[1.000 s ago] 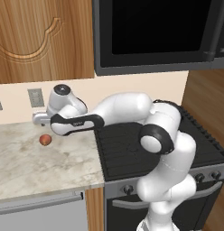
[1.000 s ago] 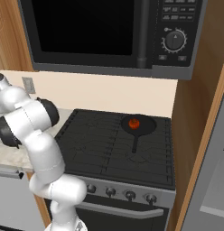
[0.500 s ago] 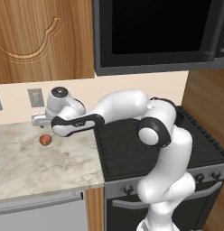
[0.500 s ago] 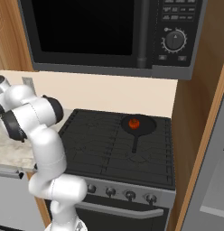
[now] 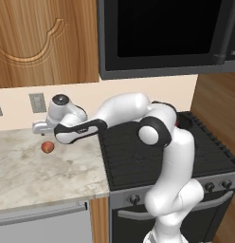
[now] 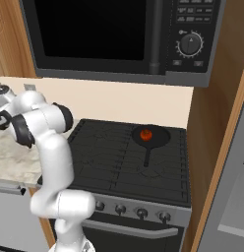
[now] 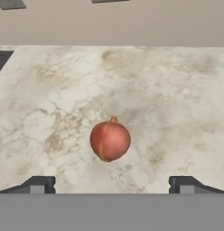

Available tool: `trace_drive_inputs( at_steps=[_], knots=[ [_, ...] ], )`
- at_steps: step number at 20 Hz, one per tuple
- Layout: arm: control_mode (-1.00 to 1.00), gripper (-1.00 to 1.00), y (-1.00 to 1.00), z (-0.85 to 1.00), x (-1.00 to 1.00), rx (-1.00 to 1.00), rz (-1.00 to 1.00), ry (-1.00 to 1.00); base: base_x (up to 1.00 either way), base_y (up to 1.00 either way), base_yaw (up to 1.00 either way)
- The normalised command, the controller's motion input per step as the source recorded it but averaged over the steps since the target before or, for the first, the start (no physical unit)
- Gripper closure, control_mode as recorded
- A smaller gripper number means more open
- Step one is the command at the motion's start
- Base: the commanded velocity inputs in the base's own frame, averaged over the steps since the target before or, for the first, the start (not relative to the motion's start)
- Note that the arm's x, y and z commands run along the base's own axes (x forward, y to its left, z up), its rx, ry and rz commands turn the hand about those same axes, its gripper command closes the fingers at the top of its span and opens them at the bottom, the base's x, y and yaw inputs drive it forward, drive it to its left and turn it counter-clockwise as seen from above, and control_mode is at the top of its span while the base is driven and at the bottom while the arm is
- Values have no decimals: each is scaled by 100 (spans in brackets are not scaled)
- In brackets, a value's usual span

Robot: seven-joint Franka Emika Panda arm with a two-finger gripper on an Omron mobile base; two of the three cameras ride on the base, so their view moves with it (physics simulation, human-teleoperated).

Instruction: Place the pan on the rear right burner on the stove. Then place the tomato and the onion in the pan and turn on the rear right burner.

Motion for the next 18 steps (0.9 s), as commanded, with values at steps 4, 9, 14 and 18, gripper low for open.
trace_drive_inputs(
  at_steps=[4, 9, 14, 18],
  knots=[
    [-100, -100, 14, -34, 22, 0, 0, 3, 0, 0, 0],
    [-100, -100, 23, -26, 5, 0, 0, 8, 0, 0, 0],
    [-100, -100, 19, -22, 9, -1, 0, 7, 0, 0, 0],
    [-100, -100, 7, -24, 24, -3, 0, 4, 0, 0, 0]
  ],
)
